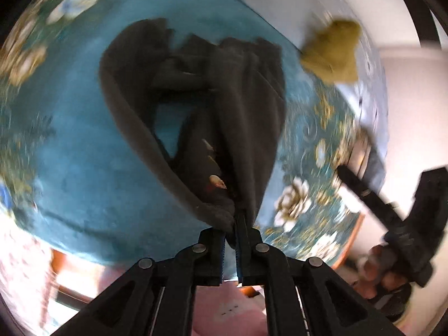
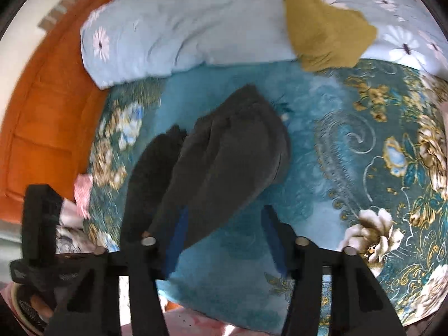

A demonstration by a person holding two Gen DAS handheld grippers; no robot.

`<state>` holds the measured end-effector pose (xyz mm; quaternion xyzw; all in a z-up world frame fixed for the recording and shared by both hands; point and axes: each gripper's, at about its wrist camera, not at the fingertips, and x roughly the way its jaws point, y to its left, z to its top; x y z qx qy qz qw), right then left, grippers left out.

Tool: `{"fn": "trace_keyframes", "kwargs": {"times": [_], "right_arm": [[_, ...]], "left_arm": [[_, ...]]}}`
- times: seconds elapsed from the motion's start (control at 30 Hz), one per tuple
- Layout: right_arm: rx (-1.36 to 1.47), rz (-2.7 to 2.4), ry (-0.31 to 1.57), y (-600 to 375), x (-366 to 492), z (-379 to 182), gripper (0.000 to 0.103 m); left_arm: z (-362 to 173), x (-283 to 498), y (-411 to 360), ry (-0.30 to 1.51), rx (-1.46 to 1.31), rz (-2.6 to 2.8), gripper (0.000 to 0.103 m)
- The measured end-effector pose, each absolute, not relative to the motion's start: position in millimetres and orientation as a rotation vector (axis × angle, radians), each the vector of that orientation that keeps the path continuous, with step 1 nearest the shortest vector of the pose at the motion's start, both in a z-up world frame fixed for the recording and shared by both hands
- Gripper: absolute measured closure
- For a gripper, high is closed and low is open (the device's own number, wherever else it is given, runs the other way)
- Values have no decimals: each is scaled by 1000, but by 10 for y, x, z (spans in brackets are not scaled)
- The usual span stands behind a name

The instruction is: Fold clothes

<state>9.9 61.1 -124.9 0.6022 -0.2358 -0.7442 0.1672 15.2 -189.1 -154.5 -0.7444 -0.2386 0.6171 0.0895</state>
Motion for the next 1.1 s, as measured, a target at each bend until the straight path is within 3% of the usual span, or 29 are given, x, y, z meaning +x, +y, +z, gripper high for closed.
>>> {"fn": "trace_keyframes", "kwargs": {"times": [0.03, 0.1, 0.27, 0.37, 0.47, 0.6, 0.9, 1.03, 1.07, 1.1], "right_arm": [[1729, -2097, -644, 520, 65, -1280, 58], [1760, -2063, -594, 358, 21, -1304, 74], [1788, -1983, -465, -119, -212, -1296, 82], [1833, -1960, -417, -388, -422, -1340, 79], [1898, -1948, -353, -636, -605, -1428, 54], [2008, -1908, -286, -903, -845, -1630, 44], [2249, -1789, 43, -1356, -1104, -2359, 43], [2306, -1720, 111, -1316, -1146, -2534, 44], [2310, -1720, 118, -1296, -1161, -2541, 45], [2314, -1720, 124, -1276, -1176, -2548, 54]], "left_arm": [[-1552, 163, -2032, -783, -2216, 1831, 89], [-1584, 172, -2245, -903, -2215, 1826, 81], [-1654, 104, -2794, -1167, -2176, 1845, 76], [-1665, 31, -3176, -1293, -2148, 1888, 72], [-1821, -81, -3443, -1344, -2166, 1929, 71], [-2049, -162, -3630, -1355, -2217, 1934, 70], [-2430, -209, -3735, -1343, -2334, 1872, 65], [-2509, -334, -3776, -1235, -2350, 1864, 62], [-2536, -373, -3770, -1217, -2351, 1876, 61], [-2557, -417, -3761, -1193, -2355, 1890, 60]]}}
